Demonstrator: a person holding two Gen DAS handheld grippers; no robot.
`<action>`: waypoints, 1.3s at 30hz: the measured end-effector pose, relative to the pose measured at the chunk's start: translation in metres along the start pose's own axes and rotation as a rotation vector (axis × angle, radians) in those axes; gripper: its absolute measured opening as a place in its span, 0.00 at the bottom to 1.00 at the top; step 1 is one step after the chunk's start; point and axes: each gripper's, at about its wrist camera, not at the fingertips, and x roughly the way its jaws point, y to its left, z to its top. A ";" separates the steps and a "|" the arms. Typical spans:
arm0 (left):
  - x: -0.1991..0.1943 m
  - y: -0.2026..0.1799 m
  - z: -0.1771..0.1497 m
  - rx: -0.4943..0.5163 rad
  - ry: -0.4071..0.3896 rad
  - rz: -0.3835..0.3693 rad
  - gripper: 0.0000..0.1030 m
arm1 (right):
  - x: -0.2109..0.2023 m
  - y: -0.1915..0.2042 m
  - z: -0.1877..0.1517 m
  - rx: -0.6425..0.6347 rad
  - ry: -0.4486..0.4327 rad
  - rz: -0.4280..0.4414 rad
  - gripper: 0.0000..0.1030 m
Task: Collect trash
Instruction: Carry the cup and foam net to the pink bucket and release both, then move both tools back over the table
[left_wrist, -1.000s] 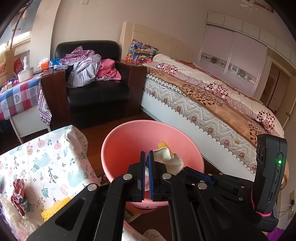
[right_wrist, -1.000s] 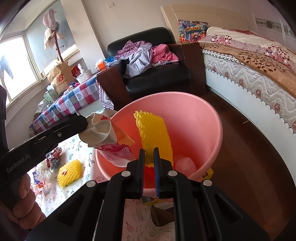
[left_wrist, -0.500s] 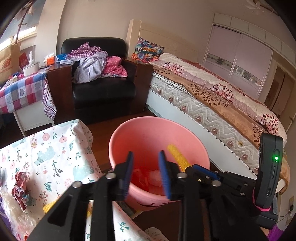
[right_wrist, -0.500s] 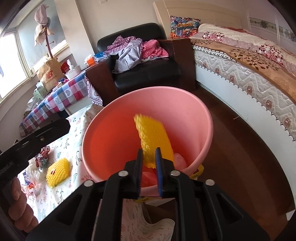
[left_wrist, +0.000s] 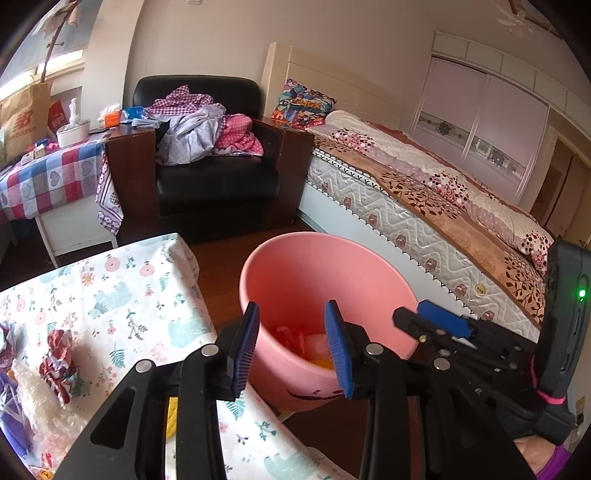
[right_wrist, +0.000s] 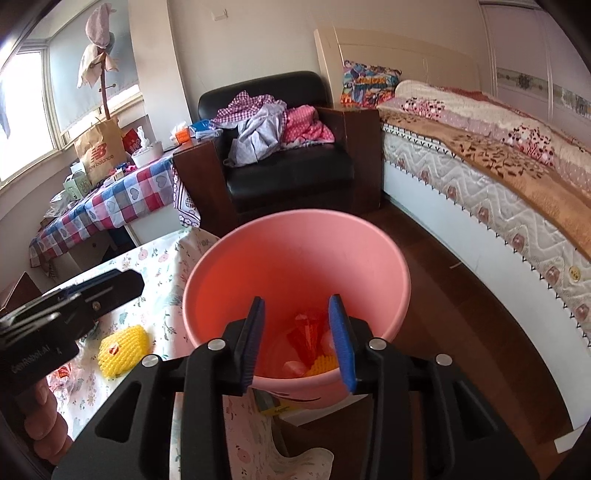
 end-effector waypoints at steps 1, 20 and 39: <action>-0.003 0.002 -0.001 -0.003 -0.002 0.005 0.35 | -0.002 0.002 0.001 -0.002 -0.004 -0.002 0.37; -0.124 0.112 -0.057 -0.093 -0.050 0.245 0.41 | -0.015 0.102 -0.020 -0.197 0.051 0.197 0.48; -0.182 0.197 -0.146 -0.312 0.055 0.441 0.41 | 0.009 0.202 -0.056 -0.335 0.256 0.476 0.48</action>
